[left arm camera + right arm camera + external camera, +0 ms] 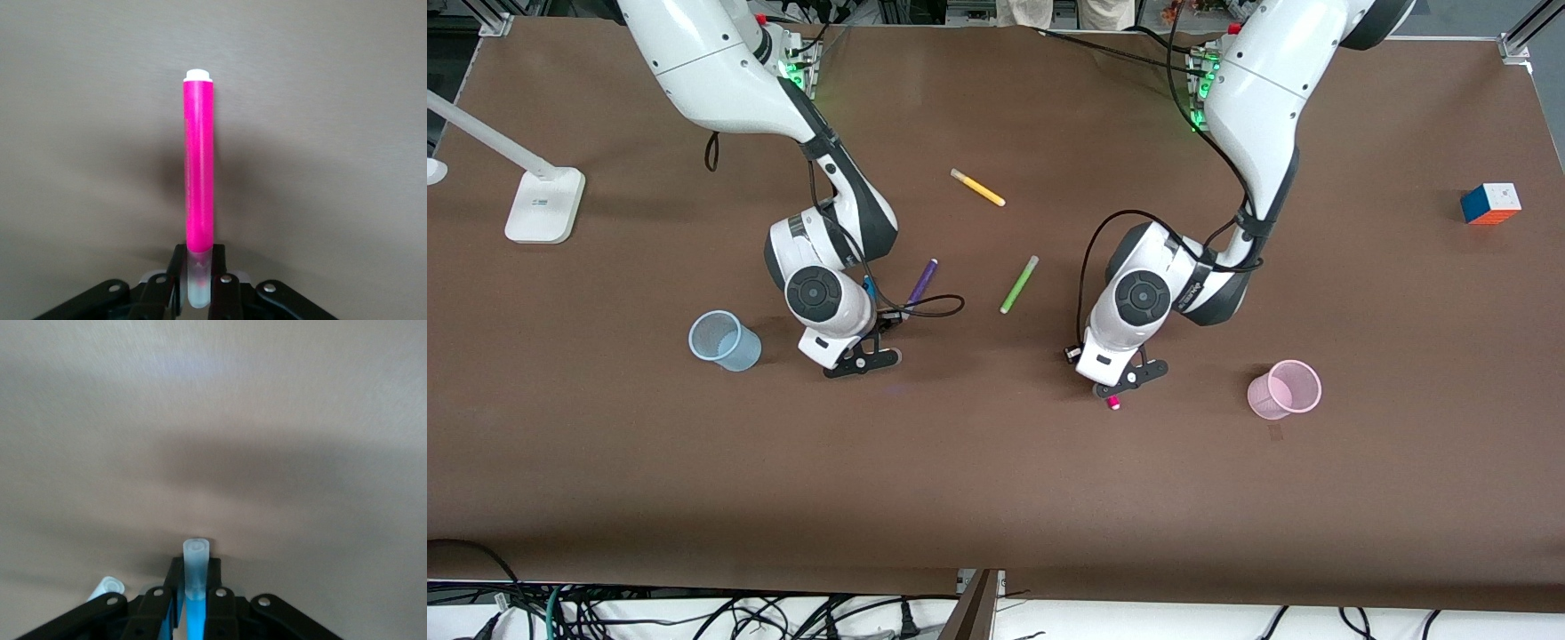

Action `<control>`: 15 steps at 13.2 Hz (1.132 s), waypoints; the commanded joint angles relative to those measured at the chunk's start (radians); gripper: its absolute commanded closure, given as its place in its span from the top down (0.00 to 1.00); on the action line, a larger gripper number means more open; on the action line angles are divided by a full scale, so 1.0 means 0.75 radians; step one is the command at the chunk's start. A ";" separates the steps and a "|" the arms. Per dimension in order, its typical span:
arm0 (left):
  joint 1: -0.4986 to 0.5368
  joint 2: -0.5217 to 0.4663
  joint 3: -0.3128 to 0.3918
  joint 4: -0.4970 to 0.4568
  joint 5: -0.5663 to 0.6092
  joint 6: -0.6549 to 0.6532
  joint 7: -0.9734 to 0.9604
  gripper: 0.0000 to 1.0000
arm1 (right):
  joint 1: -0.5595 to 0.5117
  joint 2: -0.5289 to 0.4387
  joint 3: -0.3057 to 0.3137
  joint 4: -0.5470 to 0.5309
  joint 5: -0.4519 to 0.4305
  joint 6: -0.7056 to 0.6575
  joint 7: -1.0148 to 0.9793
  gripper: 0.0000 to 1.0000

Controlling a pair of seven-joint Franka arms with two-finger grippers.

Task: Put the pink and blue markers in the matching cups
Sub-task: 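Carry pink over the pink cup while the right gripper carries blue over its cup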

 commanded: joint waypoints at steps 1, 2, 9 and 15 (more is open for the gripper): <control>0.009 -0.125 0.056 0.033 0.117 -0.255 0.137 0.00 | -0.028 -0.121 -0.019 0.004 0.019 -0.052 -0.146 0.00; 0.036 -0.145 0.060 0.068 0.131 -0.353 0.225 0.00 | -0.052 -0.160 -0.017 0.016 0.019 -0.092 -0.215 0.00; 0.285 -0.162 0.179 0.336 0.162 -0.949 1.082 0.00 | -0.159 -0.354 -0.051 0.100 0.049 -0.295 -0.888 0.00; 0.359 -0.093 0.218 0.322 0.350 -0.937 1.571 0.00 | -0.465 -0.354 -0.055 0.092 0.464 -0.377 -1.902 0.00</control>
